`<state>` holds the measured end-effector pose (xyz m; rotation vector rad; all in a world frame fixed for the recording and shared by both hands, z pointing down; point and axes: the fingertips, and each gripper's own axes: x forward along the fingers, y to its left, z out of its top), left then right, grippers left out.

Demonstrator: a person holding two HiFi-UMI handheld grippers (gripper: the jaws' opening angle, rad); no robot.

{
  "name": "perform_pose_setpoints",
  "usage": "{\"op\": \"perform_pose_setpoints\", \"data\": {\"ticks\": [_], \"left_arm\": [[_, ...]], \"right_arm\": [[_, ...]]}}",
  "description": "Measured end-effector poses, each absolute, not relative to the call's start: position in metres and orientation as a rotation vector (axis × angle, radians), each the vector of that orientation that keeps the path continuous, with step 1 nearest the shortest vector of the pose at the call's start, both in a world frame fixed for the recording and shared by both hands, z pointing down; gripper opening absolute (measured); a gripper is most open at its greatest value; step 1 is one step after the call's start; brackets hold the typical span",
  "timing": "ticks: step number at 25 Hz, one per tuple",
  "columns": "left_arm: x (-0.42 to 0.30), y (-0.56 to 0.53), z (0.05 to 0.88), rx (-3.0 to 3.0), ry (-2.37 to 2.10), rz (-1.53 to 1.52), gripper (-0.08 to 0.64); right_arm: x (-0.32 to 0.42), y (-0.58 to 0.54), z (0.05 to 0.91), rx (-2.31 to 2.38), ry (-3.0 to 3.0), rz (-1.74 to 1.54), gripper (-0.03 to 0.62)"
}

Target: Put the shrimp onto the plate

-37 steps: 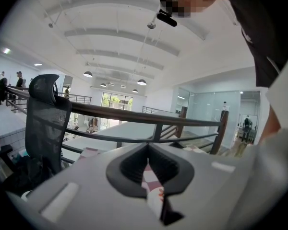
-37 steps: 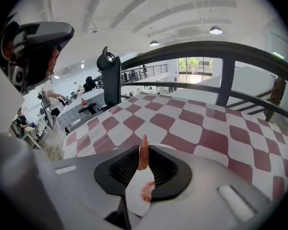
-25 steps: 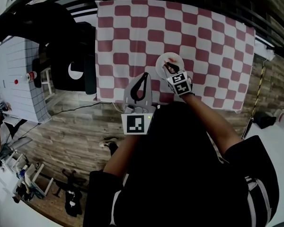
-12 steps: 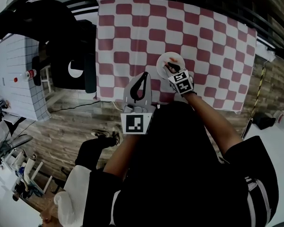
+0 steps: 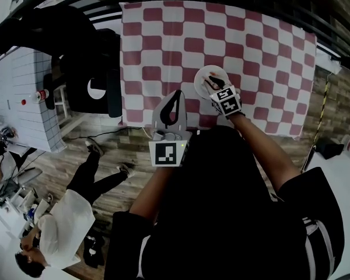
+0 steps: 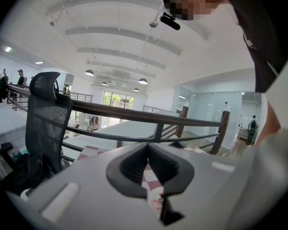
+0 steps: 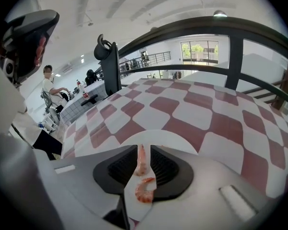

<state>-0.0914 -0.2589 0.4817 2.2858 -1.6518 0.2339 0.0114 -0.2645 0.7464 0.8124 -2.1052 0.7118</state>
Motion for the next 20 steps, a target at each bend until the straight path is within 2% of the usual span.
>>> {"op": "perform_pose_setpoints", "data": {"ticks": [9, 13, 20], "left_arm": [[-0.082, -0.253, 0.473, 2.301, -1.609, 0.203, 0.009], [-0.081, -0.249, 0.464, 2.321, -1.601, 0.189, 0.009], [-0.079, -0.231, 0.453, 2.355, -1.589, 0.162, 0.009]], "right_arm": [[0.004, -0.276, 0.693, 0.871, -2.189, 0.638, 0.049], [0.001, -0.277, 0.647, 0.917, -2.294, 0.600, 0.003], [-0.005, -0.264, 0.578, 1.004, -2.431, 0.551, -0.002]]}}
